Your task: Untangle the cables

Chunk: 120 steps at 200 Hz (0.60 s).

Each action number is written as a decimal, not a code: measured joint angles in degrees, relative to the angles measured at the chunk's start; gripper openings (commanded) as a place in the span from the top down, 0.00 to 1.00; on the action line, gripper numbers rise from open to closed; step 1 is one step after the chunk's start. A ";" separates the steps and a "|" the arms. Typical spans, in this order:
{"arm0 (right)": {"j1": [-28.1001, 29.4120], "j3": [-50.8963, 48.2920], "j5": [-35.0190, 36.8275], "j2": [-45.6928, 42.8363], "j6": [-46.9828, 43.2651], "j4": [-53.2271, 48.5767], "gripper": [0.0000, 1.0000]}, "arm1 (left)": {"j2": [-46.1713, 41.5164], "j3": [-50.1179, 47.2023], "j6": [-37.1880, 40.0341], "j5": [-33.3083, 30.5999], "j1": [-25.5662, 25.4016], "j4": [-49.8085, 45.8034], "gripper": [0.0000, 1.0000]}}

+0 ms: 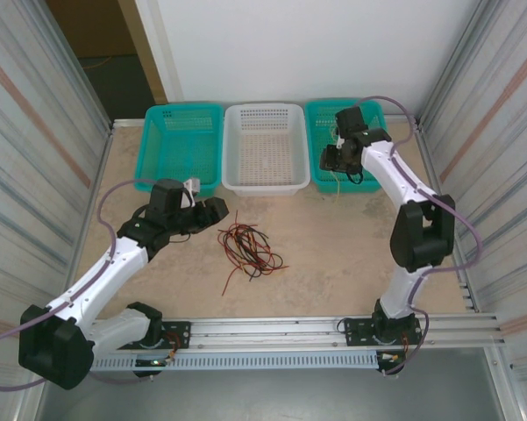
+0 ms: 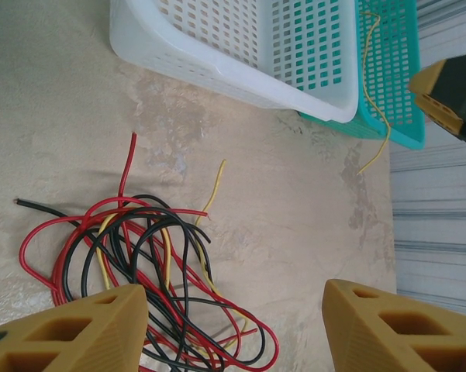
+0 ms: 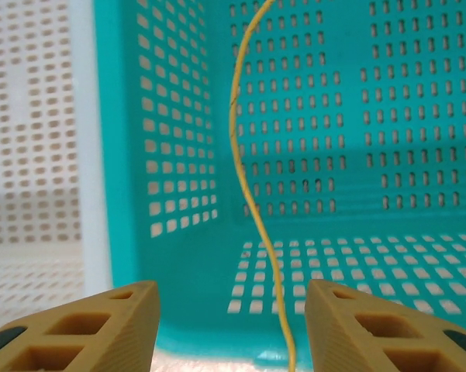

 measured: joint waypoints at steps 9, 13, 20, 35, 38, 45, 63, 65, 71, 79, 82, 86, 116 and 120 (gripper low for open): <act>0.00 1.70 0.31 2.27 -0.61 -0.66 0.56 | 0.00 0.00 0.07 -0.02 0.00 -0.37 0.39; 0.00 2.40 0.48 3.10 -0.61 -1.01 0.57 | 0.00 0.00 0.07 -0.02 0.00 -0.59 0.39; 0.00 3.78 0.81 4.87 -1.07 -1.40 0.60 | 0.00 0.00 0.17 -0.02 0.00 -0.98 0.39; 0.00 6.05 1.84 7.78 -1.64 -2.03 0.64 | 0.00 0.00 0.31 -0.02 0.00 -1.53 0.39; 0.00 6.43 2.03 8.31 -1.84 -2.19 0.65 | 0.00 0.00 0.44 -0.02 0.00 -1.64 0.39; 0.00 7.19 2.49 9.33 -2.29 -2.34 0.67 | 0.00 0.00 0.55 -0.02 0.00 -1.77 0.39; 0.00 8.83 3.19 11.32 -3.06 -2.69 0.70 | 0.00 0.00 0.83 -0.04 0.00 -2.19 0.40; 0.00 8.96 3.23 11.45 -3.08 -2.71 0.70 | 0.00 0.00 0.92 -0.04 0.00 -2.25 0.40; 0.00 9.55 3.34 12.02 -3.58 -2.82 0.70 | 0.00 0.00 0.98 -0.04 0.00 -2.36 0.40; 0.00 10.16 3.34 12.57 -3.89 -2.86 0.71 | 0.00 0.00 1.14 -0.04 0.00 -2.40 0.40; 0.00 10.34 3.37 12.74 -4.07 -2.86 0.72 | 0.04 0.00 1.14 -0.04 0.00 -2.40 0.40; 0.00 10.58 3.34 12.96 -4.07 -2.86 0.74 | 0.09 0.00 1.16 -0.04 0.00 -2.40 0.40; -0.04 12.02 3.56 14.38 -5.40 -2.89 0.82 | 1.05 0.00 1.20 -0.04 0.00 -2.38 0.42; -0.04 12.13 3.56 14.58 -5.38 -2.84 0.83 | 1.20 0.00 1.25 -0.04 0.00 -2.38 0.42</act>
